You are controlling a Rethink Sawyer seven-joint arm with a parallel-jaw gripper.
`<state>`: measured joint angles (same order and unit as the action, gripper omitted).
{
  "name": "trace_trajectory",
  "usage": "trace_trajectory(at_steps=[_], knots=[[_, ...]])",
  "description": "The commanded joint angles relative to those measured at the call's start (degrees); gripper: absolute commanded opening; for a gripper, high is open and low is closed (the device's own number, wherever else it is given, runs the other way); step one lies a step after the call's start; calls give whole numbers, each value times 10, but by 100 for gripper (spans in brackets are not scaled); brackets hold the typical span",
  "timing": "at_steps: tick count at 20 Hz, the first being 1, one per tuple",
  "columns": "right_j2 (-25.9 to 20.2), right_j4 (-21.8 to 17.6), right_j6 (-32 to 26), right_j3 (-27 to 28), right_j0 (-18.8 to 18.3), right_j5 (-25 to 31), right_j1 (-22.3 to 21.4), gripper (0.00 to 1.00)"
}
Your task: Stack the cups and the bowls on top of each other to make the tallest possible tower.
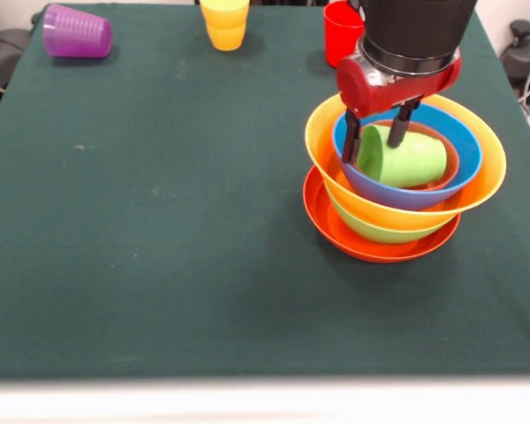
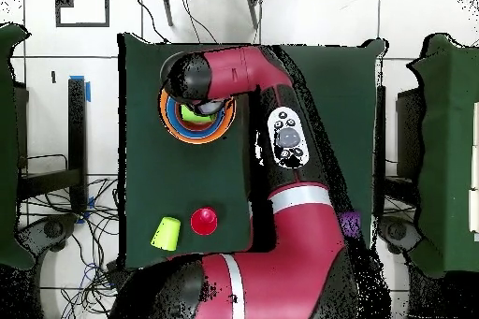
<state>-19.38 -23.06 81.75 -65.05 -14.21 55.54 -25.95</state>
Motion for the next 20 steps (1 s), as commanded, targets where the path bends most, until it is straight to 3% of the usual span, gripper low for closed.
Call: trace_trajectory(at_steps=[1, 3, 4, 20], knots=[[10, -29, -33, -31, 8, 55, 3, 100], [12, -27, -30, -28, 11, 60, 5, 100], [14, -26, -30, -29, 11, 61, 4, 0], [18, -14, -20, -40, 12, 68, 1, 0]])
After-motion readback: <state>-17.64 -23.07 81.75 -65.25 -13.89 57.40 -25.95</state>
